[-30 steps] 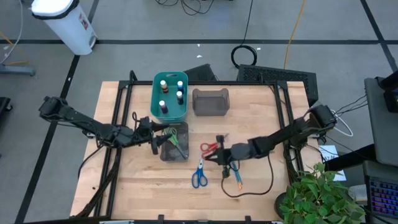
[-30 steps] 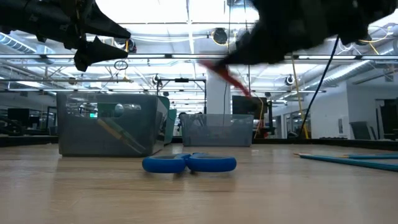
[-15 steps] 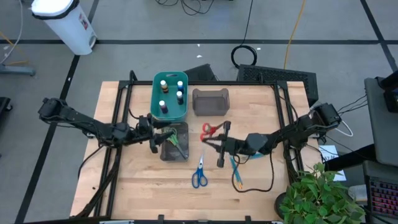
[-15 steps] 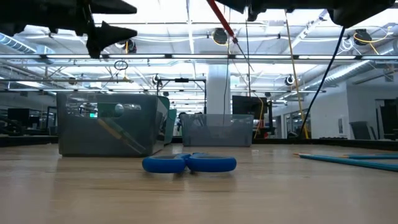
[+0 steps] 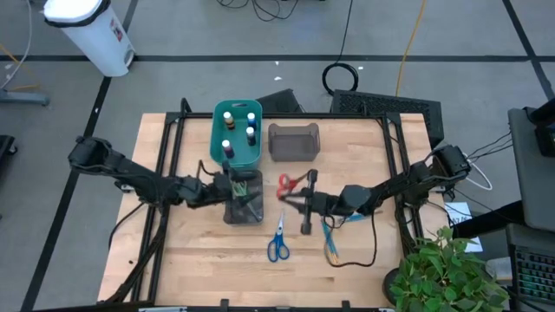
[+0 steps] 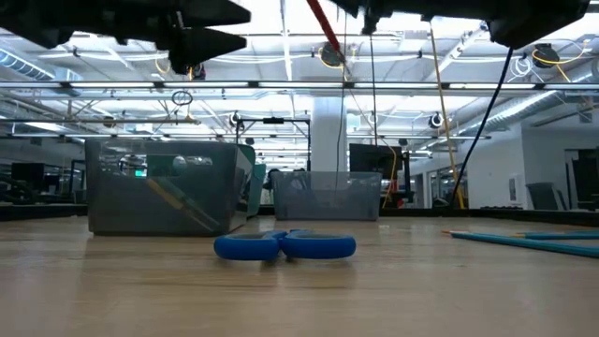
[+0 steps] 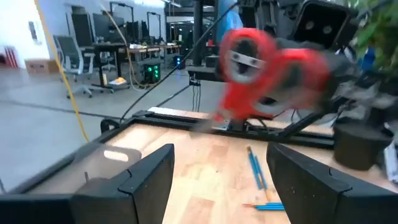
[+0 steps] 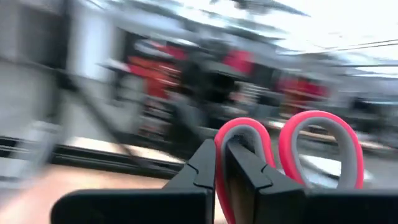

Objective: Pick & Place Paint Supplies
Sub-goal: Put the red scissors into the bottom black bin

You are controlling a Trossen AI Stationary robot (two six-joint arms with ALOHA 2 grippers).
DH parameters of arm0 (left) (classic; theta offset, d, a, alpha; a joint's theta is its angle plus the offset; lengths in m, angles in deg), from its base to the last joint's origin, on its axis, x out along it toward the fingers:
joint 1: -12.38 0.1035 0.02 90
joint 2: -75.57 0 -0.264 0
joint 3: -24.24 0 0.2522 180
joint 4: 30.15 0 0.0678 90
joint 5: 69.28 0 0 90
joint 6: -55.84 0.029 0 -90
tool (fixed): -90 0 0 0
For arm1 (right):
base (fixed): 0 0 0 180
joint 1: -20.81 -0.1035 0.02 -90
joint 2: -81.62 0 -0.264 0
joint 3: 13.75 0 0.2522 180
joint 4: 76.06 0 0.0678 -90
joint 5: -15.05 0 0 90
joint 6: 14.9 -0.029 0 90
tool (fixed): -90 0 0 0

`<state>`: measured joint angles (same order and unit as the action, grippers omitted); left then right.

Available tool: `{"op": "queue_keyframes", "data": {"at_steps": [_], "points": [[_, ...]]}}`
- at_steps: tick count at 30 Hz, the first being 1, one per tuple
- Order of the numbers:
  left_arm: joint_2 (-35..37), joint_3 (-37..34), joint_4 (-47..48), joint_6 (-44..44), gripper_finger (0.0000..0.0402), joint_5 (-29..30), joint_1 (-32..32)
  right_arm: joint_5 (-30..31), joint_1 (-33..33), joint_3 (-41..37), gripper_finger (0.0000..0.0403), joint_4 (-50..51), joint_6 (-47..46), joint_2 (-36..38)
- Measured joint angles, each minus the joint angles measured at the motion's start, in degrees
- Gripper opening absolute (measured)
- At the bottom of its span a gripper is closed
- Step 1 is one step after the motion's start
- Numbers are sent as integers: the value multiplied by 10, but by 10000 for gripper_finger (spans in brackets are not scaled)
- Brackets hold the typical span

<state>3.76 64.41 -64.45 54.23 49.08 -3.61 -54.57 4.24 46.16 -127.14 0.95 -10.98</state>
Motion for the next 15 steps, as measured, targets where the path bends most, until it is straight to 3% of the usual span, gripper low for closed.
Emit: {"op": "queue_keyframes", "data": {"at_steps": [5,10,13,15], "points": [[-38,36,0,65,264,-52,-6,-188,13,0,8,-39,-150,1],[-45,62,0,90,264,-138,-19,-283,36,0,8,-48,-292,1],[-45,73,0,91,264,-160,-25,-350,52,0,8,-43,-347,1],[-45,80,1,100,264,-166,-26,-356,58,0,8,-24,-359,1]]}}
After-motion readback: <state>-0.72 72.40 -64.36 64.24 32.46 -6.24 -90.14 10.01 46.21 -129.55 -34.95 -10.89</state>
